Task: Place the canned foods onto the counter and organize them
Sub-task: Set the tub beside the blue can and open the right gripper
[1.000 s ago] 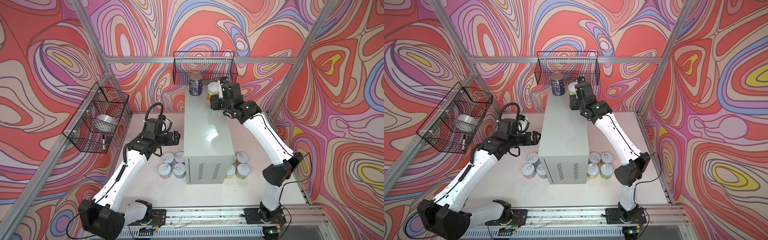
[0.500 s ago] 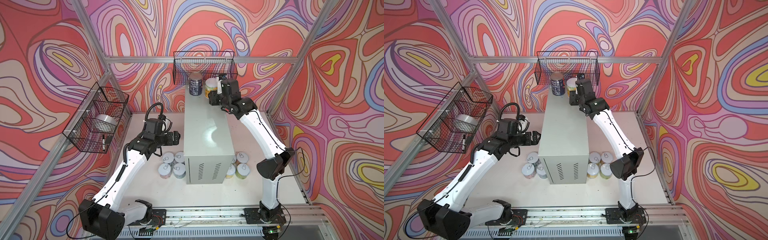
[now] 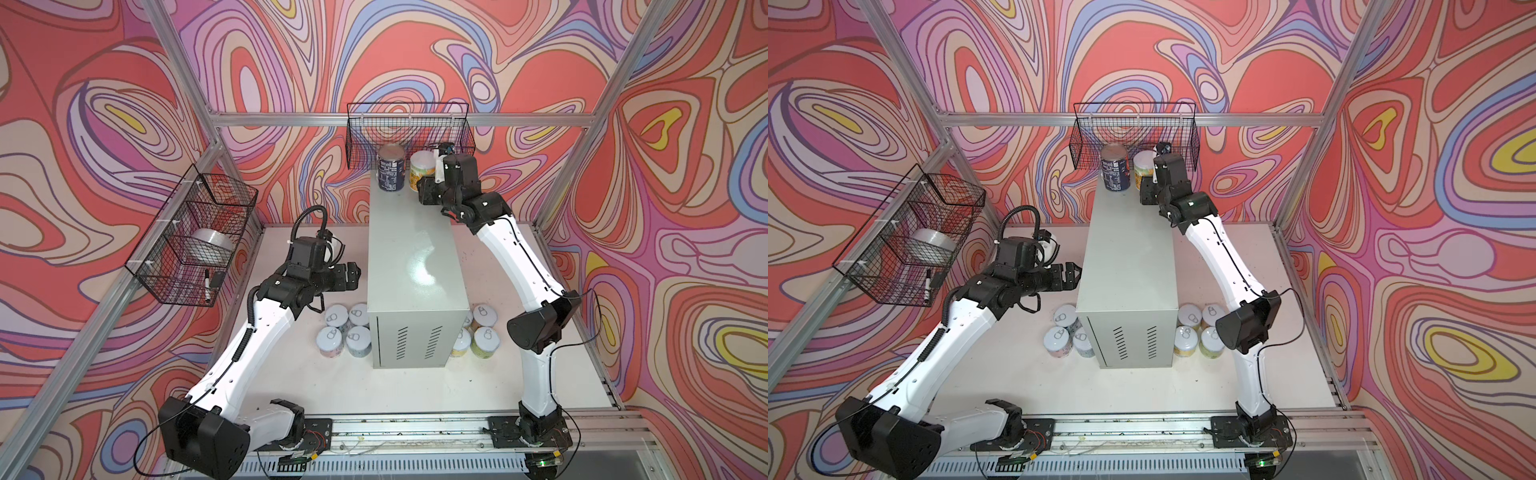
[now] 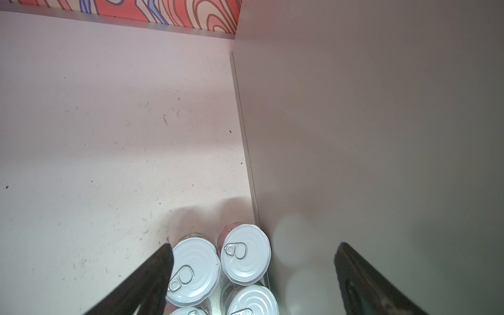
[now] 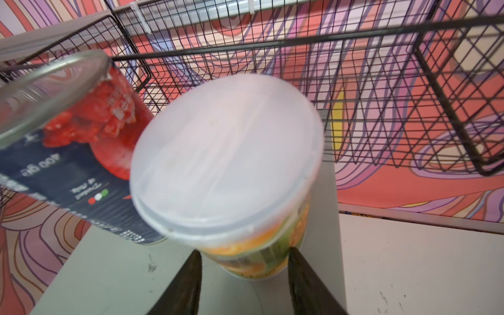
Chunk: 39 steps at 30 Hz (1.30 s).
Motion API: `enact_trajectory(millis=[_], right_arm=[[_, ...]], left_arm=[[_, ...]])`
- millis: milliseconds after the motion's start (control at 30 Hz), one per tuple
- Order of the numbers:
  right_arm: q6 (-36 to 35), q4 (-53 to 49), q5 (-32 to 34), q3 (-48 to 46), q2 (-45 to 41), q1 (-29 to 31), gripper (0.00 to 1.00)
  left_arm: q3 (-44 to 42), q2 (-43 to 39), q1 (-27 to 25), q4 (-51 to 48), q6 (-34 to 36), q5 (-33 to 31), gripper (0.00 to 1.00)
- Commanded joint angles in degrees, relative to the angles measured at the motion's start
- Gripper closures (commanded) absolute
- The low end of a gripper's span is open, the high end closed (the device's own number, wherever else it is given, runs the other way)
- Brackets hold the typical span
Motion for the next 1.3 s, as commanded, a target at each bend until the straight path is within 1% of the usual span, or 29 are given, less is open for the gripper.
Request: enact_trajectory(millis=[0,200,300,367,567,667,867,967,1033,1133,1267], right_arm=[[0.7,1.4,-0.8,1.3,1.2,-0.6,0.49],[0.8,1.9,-2.6,1.8,1.4,-0.7,0.50],[0.9,0.7,-2.4,3.8,2.7,-0.6,0.50],[1.0,1.0,-2.4,3.5,2.5,-0.7,0.50],[1.4,2.0,-0.8,2.1,1.4,-0.6,0.49],[1.3,0.6,0.4,3.9,1.9,-0.9,0.48],[1.1,1.0,-1.6,4.3,1.7,-1.1,0.45],[1.7,1.2,-2.6,3.8,0.2,-1.0,0.39],[1.9,1.2,-2.7,2.4,-1.9,-1.0,0.38],[2.1,2.6,-1.3,-3.8,-7.4,-1.0,0.38],[1.1,4.6,1.5,-13.8,-18.1,-1.0,0.37]], left_arm=[[-0.3,0.4,0.2,0.6,0.9,0.2,0.07],[-0.7,0.1,0.2,0.8,0.9,0.3,0.06],[-0.7,0.2,0.3,0.6,0.8,0.2,0.06],[-0.9,0.0,0.2,0.6,0.8,0.0,0.06],[-0.5,-0.5,0.2,0.7,0.8,-1.1,0.02],[-0.1,-0.6,0.2,0.3,1.0,-1.3,0.02],[-0.6,-1.3,0.2,0.1,0.8,-1.2,0.02],[-0.5,-1.9,0.3,-0.2,0.6,-1.3,0.02],[-0.2,-2.3,0.2,-0.7,0.4,-1.4,0.01],[0.1,-3.2,0.2,-1.6,0.2,-1.4,0.01],[-1.2,-5.7,0.2,-3.0,-0.3,-2.2,0.01]])
